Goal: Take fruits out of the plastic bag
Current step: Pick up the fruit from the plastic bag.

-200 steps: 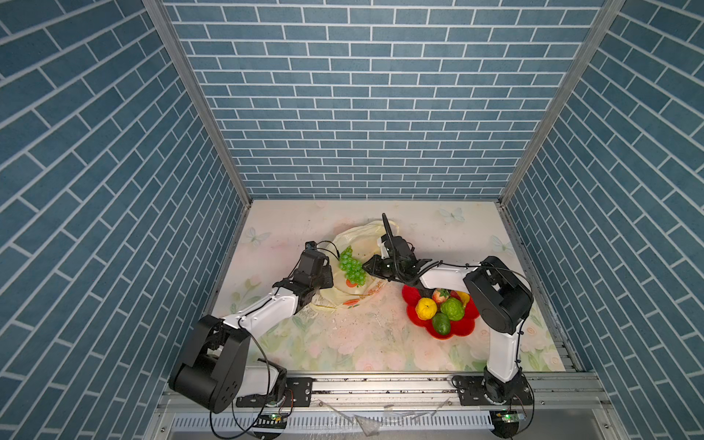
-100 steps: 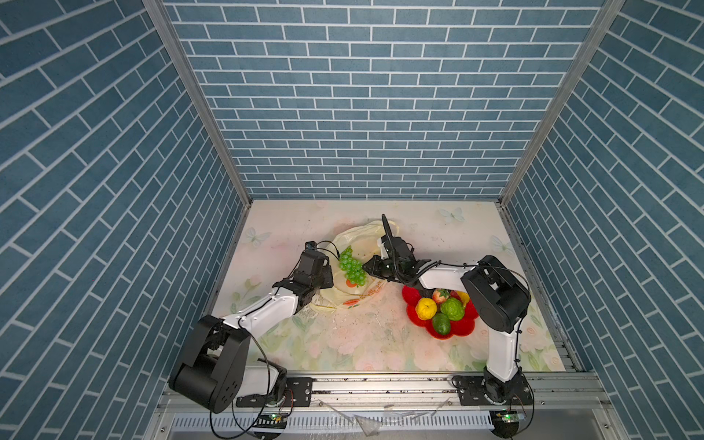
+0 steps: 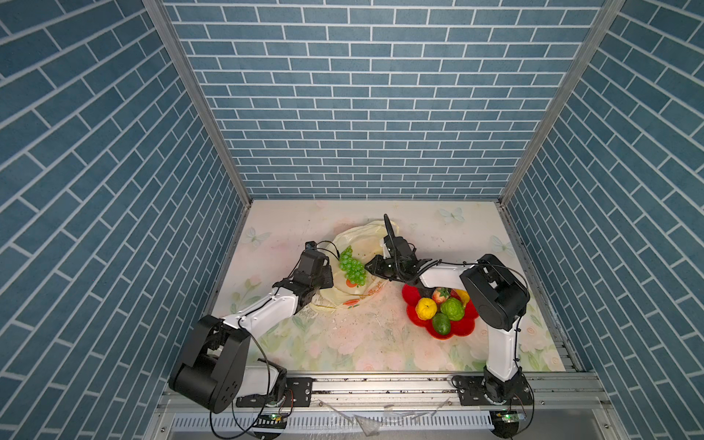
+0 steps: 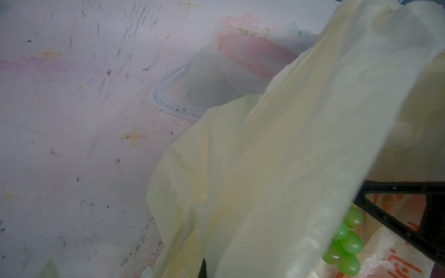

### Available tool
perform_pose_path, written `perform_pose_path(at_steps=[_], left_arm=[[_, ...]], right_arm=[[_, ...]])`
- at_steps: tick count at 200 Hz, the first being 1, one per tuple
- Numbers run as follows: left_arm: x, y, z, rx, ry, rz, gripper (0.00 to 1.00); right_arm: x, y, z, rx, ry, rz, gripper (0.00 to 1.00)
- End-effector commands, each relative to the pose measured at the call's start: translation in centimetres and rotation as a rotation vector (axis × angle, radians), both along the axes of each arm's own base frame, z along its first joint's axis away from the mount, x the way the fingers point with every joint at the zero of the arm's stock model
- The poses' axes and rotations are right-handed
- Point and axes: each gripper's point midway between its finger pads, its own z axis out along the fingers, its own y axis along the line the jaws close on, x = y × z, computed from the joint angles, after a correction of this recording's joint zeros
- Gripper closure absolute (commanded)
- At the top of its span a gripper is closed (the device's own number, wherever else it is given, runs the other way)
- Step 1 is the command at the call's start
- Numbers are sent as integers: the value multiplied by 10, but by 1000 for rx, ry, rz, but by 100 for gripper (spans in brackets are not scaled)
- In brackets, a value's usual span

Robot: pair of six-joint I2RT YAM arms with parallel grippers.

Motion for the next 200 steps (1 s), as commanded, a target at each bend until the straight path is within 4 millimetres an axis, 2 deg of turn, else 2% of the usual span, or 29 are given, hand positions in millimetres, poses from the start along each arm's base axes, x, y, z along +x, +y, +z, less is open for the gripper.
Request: perform_pose_path(at_steps=[1, 111, 172, 200], left_arm=[[1, -1, 2, -8, -7, -6, 96], [1, -2, 2, -7, -4, -10, 96], [1, -1, 1, -4, -2, -8, 96], [1, -1, 1, -3, -3, -8, 96]], right_arm=[[1, 4, -8, 19, 34, -7, 77], [-1, 18, 3, 125, 29, 28, 78], [-2, 17, 0, 115, 37, 27, 96], [-2, 10, 3, 84, 20, 12, 100]])
